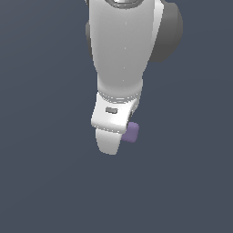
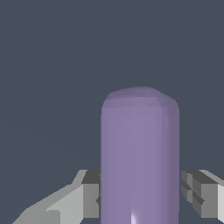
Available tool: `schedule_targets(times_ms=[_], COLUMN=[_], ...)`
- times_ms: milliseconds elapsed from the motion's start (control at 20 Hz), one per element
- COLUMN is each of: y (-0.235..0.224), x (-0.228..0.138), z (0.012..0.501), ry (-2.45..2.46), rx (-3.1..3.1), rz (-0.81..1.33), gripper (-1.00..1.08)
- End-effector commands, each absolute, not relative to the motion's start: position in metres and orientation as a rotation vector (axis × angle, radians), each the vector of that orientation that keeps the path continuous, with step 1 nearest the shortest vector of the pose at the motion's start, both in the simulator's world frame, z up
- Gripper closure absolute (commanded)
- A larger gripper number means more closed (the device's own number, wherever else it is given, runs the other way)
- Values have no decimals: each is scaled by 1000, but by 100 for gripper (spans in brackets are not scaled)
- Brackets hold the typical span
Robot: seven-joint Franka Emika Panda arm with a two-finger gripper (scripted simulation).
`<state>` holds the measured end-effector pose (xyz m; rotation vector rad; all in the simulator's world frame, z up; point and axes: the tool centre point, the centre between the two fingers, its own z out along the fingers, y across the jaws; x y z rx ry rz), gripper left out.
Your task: Pick up the object and move it to a goal position.
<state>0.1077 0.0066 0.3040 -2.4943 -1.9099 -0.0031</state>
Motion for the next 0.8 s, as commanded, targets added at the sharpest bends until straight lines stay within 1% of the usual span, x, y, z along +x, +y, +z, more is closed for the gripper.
schedule_targets(times_ms=[0,350,750], y=[10,17,19], x=[111,117,120], z=[318,341,348], ry=[-1908,-1908,-1908], rx=[-2495,-2495,-2496], rz=[-1,0,0], gripper=[108,108,108])
